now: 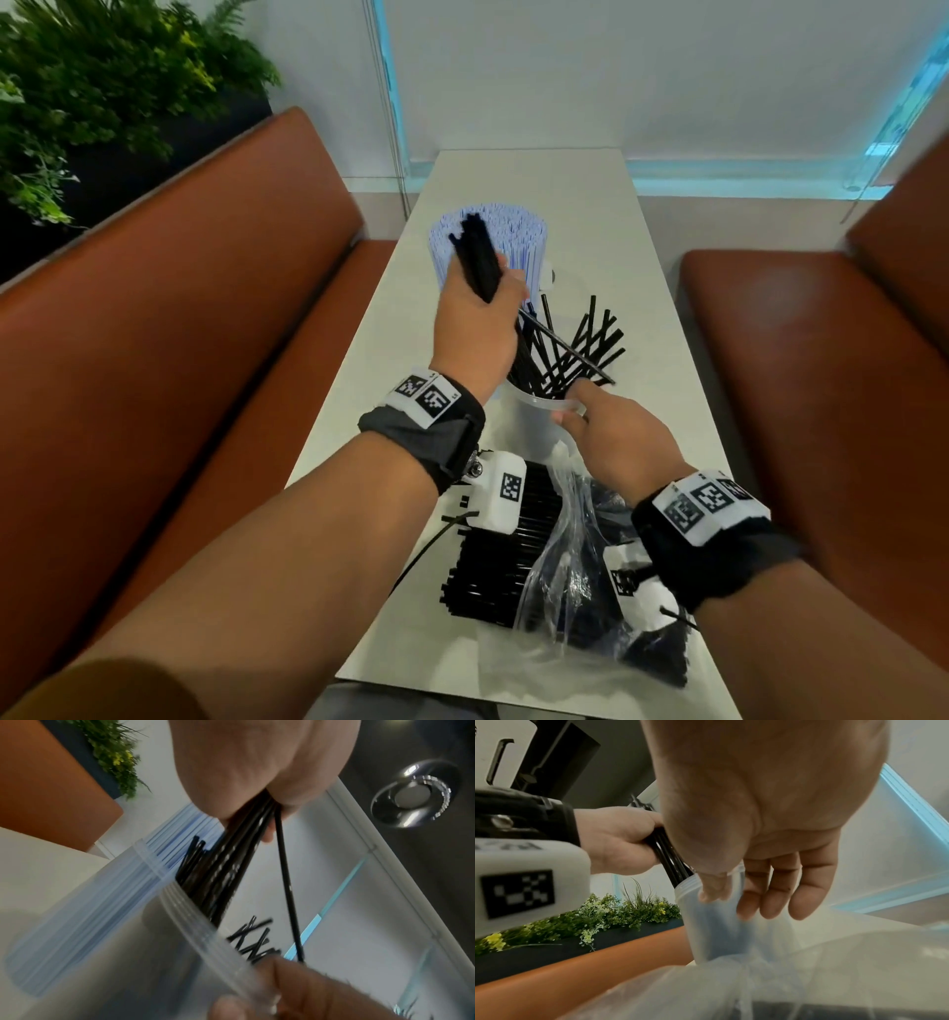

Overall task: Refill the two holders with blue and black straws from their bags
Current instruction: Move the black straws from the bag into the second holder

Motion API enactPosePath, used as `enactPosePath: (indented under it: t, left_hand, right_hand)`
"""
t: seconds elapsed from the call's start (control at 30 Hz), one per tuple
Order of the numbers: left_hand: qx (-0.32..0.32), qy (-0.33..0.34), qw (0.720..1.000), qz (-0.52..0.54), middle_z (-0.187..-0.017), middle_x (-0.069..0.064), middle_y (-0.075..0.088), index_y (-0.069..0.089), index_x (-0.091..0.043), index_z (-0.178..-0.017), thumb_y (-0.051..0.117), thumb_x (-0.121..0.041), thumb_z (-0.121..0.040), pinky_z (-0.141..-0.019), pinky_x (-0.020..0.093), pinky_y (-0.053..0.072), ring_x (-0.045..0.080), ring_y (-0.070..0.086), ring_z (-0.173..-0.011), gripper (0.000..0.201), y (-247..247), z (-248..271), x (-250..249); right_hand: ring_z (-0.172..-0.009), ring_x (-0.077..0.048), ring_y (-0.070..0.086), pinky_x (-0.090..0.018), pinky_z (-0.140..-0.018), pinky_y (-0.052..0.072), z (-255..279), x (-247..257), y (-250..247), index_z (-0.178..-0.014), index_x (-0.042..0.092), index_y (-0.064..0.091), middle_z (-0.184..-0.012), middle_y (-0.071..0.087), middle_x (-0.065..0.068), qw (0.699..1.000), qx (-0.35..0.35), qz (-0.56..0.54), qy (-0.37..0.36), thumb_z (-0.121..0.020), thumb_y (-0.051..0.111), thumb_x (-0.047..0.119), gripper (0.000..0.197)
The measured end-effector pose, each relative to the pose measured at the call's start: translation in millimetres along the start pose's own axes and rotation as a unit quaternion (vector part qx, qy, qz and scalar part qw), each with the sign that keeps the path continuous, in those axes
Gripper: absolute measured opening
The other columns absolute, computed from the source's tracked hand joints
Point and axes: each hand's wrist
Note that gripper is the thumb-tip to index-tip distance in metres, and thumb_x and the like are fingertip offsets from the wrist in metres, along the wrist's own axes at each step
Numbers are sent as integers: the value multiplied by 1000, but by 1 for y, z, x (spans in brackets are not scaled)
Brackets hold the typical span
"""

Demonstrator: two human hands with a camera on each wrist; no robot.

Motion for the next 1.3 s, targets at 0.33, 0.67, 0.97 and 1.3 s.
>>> enactPosePath:
  t: [0.33,0.67,0.97,1.3]
  left_hand:
    - [-22,43,997,61,-81,-1,65,55,-27,-97,61,-17,-93,-84,41,59,15,68,-74,12,6,-16,-27]
    - [67,17,988,-139,-85,7,63,55,-21,-94,65,-32,-92,-73,39,54,22,64,-78,16,12,8,0]
    - [86,-46,963,-253,-137,-7,37,37,-27,-143,74,-72,-63,-109,29,34,10,39,-129,100,-26,27,25]
    - [205,-52,932,-294,-144,-4,50,17,-26,-153,88,-57,-63,-108,30,39,12,48,-132,119,-4,23,34]
  right_hand:
    - [-63,-6,52,-29,-51,31,-1,0,-1,-91,33,39,-72,55,12,1000,21,19,14,-102,43,50,21]
    - [-71,-13,53,-31,-53,32,0,5,-3,-95,29,42,-75,51,14,999,27,15,18,-103,43,47,20]
    - [-84,-21,58,-36,-63,43,3,-3,-4,-100,29,42,-88,61,6,999,14,19,-26,-98,46,58,29]
    - [-94,-20,54,-39,-76,49,3,-4,2,-131,25,45,-97,59,3,999,28,2,-37,-94,47,65,54]
Point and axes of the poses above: each hand's wrist, its own z-axis away from the middle knuckle, its own y-axis out of the palm, x = y × z
